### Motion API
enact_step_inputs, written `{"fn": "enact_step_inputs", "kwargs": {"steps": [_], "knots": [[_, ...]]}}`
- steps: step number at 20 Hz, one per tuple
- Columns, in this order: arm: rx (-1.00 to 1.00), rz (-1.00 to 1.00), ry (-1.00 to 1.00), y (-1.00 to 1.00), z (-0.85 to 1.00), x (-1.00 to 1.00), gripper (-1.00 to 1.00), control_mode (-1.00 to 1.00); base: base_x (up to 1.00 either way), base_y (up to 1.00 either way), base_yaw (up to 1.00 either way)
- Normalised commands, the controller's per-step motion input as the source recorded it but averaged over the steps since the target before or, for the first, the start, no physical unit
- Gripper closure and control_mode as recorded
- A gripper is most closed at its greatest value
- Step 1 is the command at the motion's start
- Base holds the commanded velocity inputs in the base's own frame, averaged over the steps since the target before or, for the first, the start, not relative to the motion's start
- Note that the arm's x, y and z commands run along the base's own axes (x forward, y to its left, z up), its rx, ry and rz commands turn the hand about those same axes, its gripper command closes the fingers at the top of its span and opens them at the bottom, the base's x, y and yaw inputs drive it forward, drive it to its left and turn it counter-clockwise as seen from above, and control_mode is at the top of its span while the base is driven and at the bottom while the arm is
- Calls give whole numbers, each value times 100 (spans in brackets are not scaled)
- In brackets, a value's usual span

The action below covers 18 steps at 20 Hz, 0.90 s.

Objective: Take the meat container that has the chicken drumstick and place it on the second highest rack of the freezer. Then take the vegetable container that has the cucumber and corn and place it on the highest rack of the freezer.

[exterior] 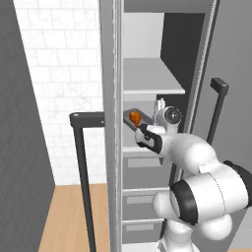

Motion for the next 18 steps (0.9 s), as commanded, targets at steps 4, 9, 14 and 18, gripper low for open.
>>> {"fn": "enact_step_inputs", "kwargs": {"steps": [4,9,14,18], "knots": [[0,0,6,0,26,-75,-100,-100,0,0,0],[-2,0,9,-6,35,-62,-100,-100,0,0,0],[-5,0,11,0,31,-53,-100,-100,0,0,0],[-7,0,18,0,24,-48,-100,-100,0,0,0]]}}
